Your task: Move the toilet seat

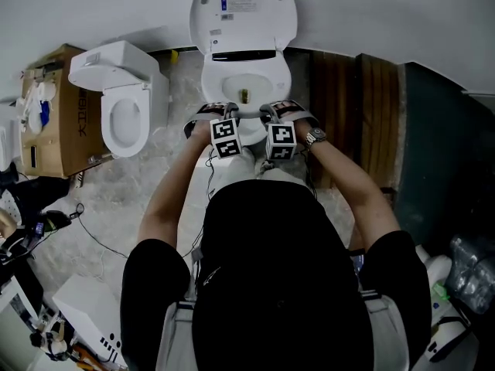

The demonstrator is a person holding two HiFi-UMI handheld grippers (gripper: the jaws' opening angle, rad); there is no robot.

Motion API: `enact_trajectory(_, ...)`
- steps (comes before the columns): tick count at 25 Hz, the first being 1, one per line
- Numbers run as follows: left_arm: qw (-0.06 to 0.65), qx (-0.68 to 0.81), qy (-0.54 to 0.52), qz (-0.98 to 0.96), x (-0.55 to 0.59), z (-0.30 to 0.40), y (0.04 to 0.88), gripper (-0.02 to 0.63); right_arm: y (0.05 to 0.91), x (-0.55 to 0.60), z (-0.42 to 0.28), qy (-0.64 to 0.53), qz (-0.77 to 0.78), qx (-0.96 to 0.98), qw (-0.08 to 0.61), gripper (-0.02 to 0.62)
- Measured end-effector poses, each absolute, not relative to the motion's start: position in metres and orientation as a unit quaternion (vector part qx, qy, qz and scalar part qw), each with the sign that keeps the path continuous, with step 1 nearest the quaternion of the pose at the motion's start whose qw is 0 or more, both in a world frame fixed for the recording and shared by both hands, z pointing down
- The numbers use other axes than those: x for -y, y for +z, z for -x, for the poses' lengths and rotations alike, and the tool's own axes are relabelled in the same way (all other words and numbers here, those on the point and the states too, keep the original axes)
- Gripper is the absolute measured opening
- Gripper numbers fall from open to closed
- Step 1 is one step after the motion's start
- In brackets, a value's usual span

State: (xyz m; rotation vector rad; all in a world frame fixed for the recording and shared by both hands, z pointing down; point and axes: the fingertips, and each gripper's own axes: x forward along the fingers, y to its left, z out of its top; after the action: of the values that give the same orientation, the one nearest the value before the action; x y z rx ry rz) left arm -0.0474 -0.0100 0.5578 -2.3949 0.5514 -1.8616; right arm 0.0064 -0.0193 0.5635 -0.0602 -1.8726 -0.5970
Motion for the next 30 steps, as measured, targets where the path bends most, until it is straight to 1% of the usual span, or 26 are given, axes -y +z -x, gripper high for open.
enact_trajectory(11,0.023,-0.164,-0.592,0.789,0.03,0.052,0.539,0.135,0.538,0.039,0.001,-0.24,0.005,0.799,0.552,0.115)
enact_trajectory(30,0.049,-0.154,-0.574,0.803,0.065,0.062,0.512,0.126,0.508,0.074,0.009,-0.233,-0.023,0.808,0.541,0.107)
